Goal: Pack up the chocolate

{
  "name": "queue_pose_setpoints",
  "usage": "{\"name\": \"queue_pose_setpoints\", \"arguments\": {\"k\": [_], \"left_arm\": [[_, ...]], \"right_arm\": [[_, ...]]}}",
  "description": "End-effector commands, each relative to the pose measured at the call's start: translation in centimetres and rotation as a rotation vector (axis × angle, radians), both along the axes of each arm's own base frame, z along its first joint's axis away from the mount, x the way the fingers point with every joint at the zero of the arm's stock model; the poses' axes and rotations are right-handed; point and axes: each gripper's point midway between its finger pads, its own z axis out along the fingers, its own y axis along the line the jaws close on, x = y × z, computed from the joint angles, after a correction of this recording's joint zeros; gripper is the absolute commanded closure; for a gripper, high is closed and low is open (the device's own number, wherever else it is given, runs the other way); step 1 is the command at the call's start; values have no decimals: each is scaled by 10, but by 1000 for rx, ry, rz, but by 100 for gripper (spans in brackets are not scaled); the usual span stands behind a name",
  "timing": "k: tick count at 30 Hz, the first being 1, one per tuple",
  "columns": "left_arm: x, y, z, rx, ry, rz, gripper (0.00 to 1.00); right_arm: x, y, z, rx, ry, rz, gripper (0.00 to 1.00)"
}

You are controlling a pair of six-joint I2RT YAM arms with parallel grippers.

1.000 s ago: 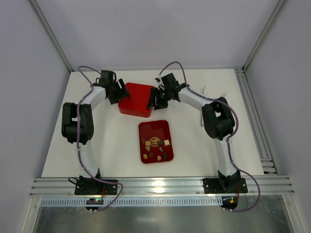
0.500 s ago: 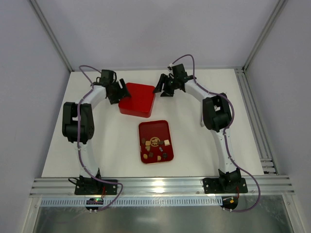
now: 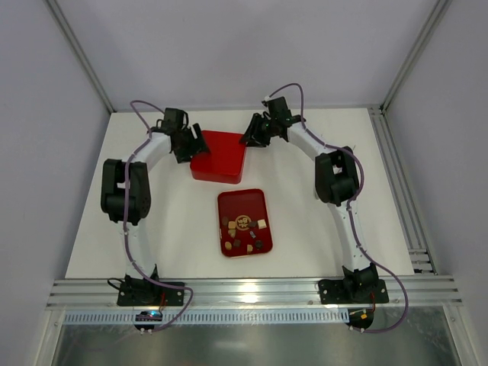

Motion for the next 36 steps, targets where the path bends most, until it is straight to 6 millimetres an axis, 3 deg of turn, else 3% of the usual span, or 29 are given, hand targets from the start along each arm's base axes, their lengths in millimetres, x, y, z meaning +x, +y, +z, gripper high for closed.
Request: {"name": "queue_pose_setpoints", "arguments": {"k": [1,10,18,36], "left_arm": [[-91,21,-88,200,391,-78,25],[-94,11,-92,204,402,-108,25],[-98,4,-92,203,410,-122,25],[-112,-9,-93,204,434,-179,25]], "right_arm": [[-8,-10,-36,-113,60,-19,59],[-19,-23,-68,-230,117,-26,65],[-22,-29,-71,-311,136,-19,69],[-31,-31,-77,-487,150,5,65]]}}
